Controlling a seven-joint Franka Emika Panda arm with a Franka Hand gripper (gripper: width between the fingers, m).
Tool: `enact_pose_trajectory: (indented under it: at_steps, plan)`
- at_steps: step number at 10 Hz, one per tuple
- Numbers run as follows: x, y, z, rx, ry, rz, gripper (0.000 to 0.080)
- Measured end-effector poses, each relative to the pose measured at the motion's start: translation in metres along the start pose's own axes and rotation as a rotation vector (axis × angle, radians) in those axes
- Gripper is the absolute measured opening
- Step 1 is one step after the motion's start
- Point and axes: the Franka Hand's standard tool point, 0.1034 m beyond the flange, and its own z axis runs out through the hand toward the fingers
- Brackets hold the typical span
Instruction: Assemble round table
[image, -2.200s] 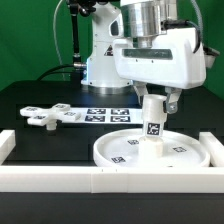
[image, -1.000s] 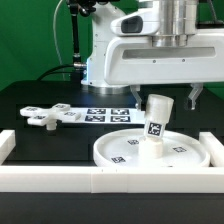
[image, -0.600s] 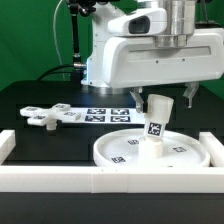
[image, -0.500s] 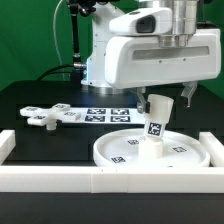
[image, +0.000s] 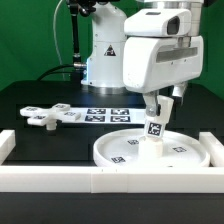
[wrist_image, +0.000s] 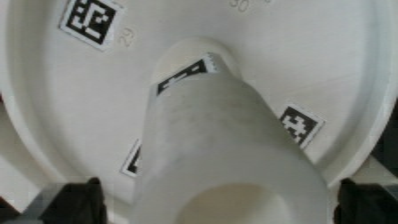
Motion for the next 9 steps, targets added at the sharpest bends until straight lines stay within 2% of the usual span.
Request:
enact_pose_trajectory:
  at_steps: [5,9]
  plan:
    - [-0.0062,0.0049,0.0041,-0.016,-0.027,-0.493,0.0649]
    - [-0.0073,0.0049,0.0047,-0.017,-0.037,-0.672,0.0649]
